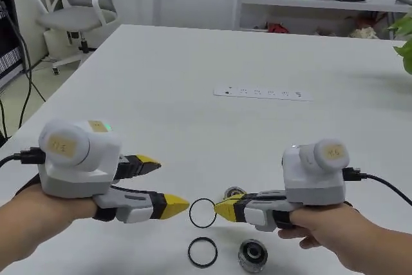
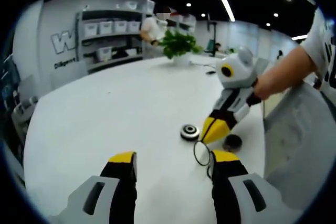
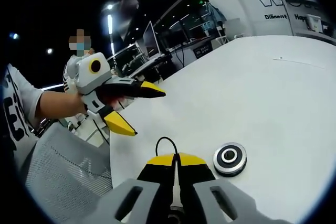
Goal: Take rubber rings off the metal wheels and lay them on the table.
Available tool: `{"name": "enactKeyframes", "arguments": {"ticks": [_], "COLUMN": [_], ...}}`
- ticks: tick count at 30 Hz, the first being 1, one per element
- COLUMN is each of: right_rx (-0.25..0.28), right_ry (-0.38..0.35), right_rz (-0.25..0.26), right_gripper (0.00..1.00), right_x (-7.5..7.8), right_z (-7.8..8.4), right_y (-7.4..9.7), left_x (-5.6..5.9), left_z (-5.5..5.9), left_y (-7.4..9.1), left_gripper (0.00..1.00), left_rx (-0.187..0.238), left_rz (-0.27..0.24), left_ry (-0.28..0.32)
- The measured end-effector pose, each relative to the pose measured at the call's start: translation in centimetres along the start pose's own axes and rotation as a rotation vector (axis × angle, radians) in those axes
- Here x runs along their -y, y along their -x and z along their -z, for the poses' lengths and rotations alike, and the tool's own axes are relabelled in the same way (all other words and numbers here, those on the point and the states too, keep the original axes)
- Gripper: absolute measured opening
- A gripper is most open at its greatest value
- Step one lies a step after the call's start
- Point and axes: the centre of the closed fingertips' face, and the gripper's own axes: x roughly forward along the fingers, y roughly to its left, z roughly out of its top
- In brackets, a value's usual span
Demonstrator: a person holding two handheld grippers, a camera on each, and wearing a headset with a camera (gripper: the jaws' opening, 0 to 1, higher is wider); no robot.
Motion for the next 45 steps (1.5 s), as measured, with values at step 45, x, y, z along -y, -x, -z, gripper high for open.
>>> {"name": "enactKeyframes", "arguments": {"ticks": [45], "right_rx": [-0.004], "right_ry": [0.162], "right_rz": [0.056], "right_gripper": [0.29], "right_x": [-0.4], "right_z": [-1.2], "right_y": [1.1], "left_x": [0.1], "left_z": [-1.4], "left_y": [-0.3], "left_gripper": [0.57], "left_rx": [0.013], "left_rz": [0.003], "left_ry": [-0.003]}}
